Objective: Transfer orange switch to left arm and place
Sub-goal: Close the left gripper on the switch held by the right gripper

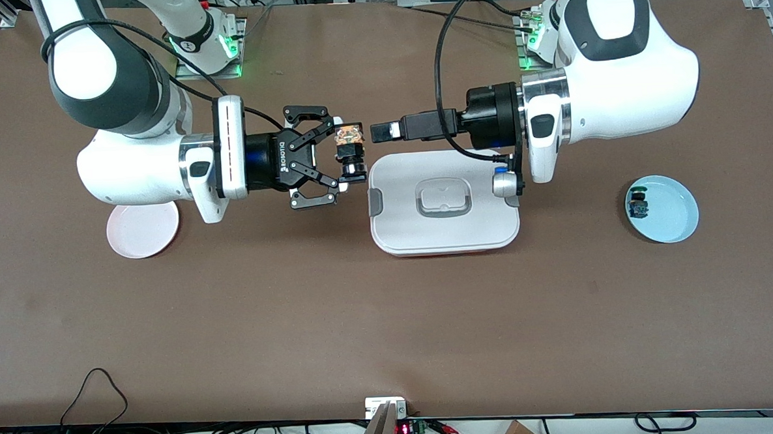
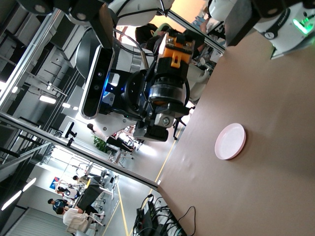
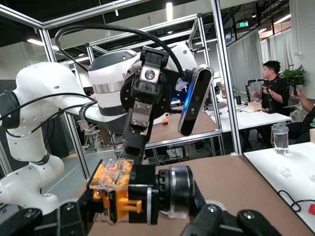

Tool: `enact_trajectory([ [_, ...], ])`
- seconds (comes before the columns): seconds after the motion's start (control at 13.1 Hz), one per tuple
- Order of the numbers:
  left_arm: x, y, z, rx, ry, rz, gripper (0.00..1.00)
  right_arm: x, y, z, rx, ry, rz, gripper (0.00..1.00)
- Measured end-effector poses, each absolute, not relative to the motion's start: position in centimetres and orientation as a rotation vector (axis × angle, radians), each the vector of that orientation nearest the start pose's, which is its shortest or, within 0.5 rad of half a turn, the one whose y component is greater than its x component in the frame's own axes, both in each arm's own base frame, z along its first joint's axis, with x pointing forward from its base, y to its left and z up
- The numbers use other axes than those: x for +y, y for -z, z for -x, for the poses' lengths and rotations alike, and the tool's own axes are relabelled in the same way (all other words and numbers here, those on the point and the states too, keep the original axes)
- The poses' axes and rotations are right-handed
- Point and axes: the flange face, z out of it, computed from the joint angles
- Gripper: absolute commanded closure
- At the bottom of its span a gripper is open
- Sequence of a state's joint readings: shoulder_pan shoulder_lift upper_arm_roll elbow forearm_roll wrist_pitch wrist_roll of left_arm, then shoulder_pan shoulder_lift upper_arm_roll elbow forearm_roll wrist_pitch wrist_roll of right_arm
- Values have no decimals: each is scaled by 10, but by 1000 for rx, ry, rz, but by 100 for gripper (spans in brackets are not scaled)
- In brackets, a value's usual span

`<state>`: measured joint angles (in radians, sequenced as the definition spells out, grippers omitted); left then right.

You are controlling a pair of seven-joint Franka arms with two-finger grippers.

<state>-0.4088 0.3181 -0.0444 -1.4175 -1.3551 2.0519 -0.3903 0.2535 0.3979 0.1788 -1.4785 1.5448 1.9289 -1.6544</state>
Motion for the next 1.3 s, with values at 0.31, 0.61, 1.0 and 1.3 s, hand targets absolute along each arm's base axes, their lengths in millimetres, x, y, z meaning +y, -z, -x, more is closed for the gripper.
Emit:
enact_trajectory([
  [0.31, -371, -585, -597, 410, 271, -1796, 0, 337, -525, -618, -1137, 961, 1294, 99],
  [0.61, -383, -581, -592, 413, 269, -1797, 18, 337, -523, -618, -1136, 956, 1297, 99],
  [1.0, -382, -573, -597, 431, 265, -1799, 25, 337, -522, -618, -1135, 955, 1298, 99],
  [1.3, -381, -567, -601, 450, 249, -1799, 76, 337, -522, -618, -1136, 952, 1294, 99],
])
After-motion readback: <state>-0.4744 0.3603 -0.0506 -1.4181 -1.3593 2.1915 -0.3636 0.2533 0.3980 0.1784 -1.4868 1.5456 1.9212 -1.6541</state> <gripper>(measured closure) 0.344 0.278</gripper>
